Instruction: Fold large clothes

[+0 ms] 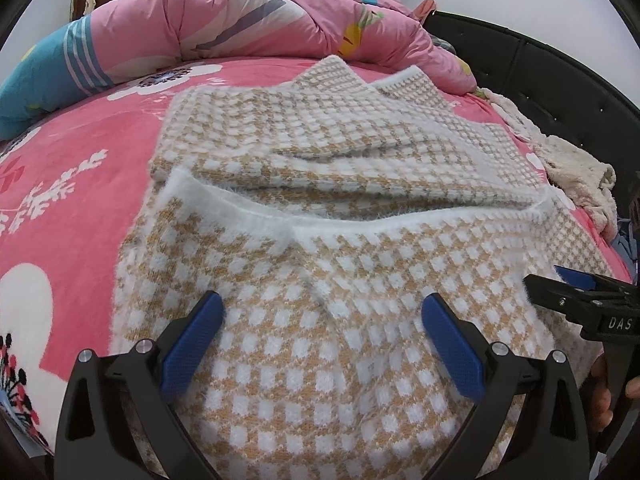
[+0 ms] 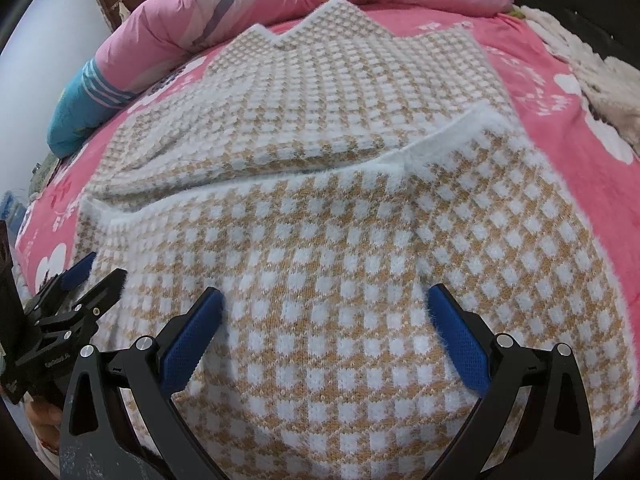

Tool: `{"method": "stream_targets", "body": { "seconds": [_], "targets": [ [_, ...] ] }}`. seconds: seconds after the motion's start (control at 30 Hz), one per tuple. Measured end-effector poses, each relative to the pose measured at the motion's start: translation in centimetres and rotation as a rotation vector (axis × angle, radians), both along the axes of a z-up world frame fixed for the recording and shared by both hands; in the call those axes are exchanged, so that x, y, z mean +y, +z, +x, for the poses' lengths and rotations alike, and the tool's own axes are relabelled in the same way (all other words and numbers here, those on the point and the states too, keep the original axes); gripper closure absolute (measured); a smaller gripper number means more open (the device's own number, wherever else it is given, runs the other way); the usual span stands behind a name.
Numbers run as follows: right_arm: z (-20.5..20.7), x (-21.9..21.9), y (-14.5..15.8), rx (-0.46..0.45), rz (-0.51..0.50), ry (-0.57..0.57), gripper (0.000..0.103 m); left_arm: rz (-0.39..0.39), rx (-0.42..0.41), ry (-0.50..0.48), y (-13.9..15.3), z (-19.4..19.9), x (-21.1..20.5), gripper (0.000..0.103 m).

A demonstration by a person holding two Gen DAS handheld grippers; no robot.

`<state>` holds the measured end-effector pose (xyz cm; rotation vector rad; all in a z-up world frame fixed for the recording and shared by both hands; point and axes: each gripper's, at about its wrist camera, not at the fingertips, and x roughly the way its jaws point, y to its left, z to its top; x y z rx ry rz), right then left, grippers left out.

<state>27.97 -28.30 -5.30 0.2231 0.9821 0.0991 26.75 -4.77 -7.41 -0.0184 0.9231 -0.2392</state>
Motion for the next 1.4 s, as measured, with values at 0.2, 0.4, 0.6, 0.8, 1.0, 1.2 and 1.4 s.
{"method": "stream_targets", "body": {
  "seconds": [0.2, 0.4, 0.6, 0.8, 1.0, 1.2, 1.4],
  "targets": [
    [0.2, 0.1, 0.0, 0.007, -0.002, 0.002, 0.007, -0.003, 0.004, -0.003, 0.0, 0.1, 0.1, 0.006],
    [0.2, 0.1, 0.1, 0.012, -0.001, 0.005, 0.007, 0.001, 0.001, -0.003, -0.1, 0.2, 0.1, 0.005],
    [0.5, 0.0, 0.0, 0.032, -0.004, 0.019, 0.007, 0.000, 0.004, -0.001, -0.2, 0.3, 0.0, 0.005],
    [0.6, 0.1, 0.0, 0.040, -0.009, 0.029, 0.006, 0.000, 0.006, -0.003, -0.2, 0.6, 0.1, 0.005],
    [0.7, 0.3, 0.0, 0.034, -0.013, 0.038, 0.006, 0.009, 0.008, 0.003, -0.3, 0.7, -0.1, 0.005],
    [0.3, 0.1, 0.0, 0.036, -0.012, 0.059, 0.006, 0.030, 0.004, 0.030, -0.7, 1.1, -0.5, 0.004],
    [0.5, 0.1, 0.0, 0.067, 0.001, 0.074, 0.006, 0.028, 0.033, 0.024, -0.7, 1.6, -0.5, 0.004]
  ]
}}
